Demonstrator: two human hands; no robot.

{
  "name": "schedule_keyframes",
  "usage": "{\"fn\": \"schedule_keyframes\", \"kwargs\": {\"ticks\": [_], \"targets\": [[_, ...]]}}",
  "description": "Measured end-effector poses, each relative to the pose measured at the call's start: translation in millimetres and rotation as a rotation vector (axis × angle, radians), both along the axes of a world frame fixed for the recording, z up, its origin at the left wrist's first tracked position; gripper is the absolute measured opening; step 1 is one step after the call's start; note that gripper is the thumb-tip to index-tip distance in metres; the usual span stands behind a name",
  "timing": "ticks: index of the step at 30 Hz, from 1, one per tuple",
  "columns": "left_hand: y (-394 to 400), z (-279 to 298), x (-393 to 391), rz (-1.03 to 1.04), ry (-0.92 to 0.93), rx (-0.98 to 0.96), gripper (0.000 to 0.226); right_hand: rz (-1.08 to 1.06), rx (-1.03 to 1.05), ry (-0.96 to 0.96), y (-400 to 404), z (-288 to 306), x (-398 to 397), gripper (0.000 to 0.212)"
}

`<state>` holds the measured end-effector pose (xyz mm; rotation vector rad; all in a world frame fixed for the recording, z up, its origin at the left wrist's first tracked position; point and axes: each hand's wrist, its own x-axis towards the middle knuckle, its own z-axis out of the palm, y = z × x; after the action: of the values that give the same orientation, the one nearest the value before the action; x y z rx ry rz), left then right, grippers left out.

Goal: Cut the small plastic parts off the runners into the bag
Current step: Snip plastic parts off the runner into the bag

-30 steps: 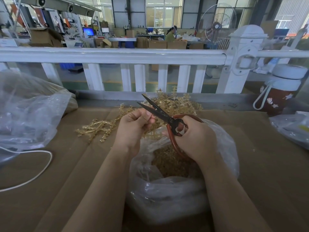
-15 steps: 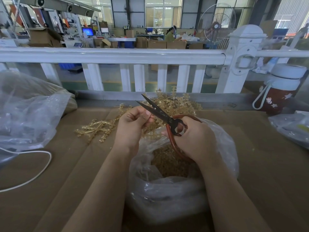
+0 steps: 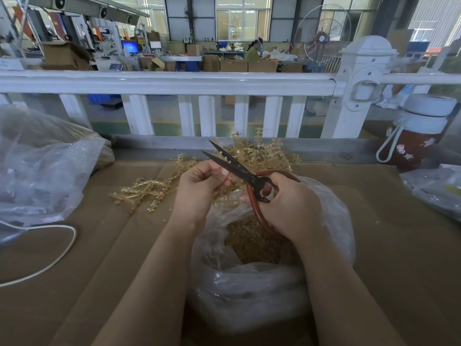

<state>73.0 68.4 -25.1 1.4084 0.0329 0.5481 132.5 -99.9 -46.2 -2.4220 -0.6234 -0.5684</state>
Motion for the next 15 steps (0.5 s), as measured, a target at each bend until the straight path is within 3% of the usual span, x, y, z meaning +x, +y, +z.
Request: {"fn": "schedule_keyframes", "kwargs": {"ticks": [15], "targets": [[-0.1, 4.6, -0.7, 0.005, -0.011, -0.08, 0.019, 0.002, 0.008, 0.015, 0.3, -4.0, 5.3, 0.045]]}}
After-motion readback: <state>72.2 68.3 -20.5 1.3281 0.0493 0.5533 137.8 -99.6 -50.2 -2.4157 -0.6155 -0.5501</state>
